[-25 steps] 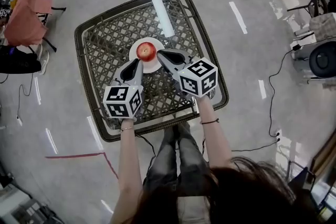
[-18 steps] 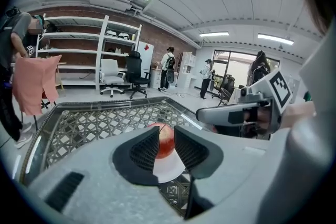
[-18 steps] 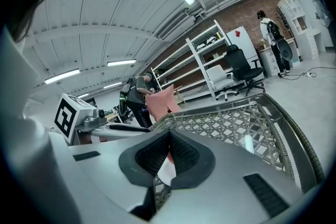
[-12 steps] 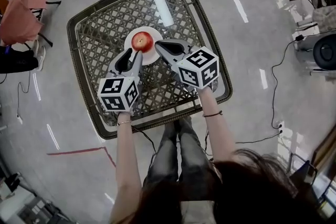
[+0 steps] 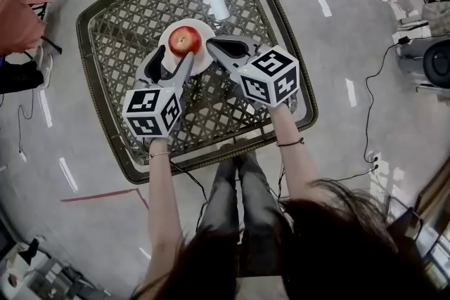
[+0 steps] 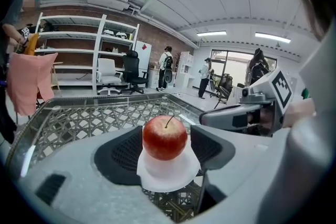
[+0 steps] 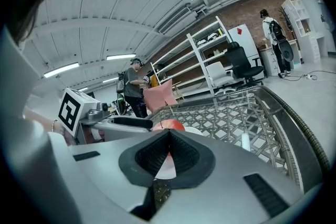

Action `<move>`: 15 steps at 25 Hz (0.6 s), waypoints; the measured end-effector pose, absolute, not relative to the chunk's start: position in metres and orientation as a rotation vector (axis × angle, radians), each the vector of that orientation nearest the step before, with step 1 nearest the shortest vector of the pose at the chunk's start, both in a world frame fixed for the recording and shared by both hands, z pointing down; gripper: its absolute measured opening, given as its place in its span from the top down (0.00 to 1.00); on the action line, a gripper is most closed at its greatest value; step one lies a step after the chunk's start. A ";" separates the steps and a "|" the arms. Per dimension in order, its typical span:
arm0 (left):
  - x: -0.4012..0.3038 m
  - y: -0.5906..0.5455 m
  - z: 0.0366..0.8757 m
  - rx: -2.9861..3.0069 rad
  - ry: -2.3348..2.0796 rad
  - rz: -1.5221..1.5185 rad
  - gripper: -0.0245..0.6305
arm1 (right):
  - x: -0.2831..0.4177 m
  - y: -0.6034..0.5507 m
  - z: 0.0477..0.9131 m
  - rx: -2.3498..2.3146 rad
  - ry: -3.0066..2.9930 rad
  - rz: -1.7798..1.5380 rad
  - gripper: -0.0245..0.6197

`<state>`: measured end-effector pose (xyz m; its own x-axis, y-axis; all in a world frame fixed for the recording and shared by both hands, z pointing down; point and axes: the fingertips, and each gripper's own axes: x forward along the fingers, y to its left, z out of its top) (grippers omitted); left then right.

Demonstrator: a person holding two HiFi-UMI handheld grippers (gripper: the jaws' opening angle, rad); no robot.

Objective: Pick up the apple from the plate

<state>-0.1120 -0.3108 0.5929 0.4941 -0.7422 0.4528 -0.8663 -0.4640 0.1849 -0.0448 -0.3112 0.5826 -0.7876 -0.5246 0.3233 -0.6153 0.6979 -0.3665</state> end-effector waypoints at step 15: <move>-0.099 -0.322 0.611 2.437 -1.271 0.471 0.34 | -0.034 -0.314 0.608 0.971 -2.686 0.721 0.95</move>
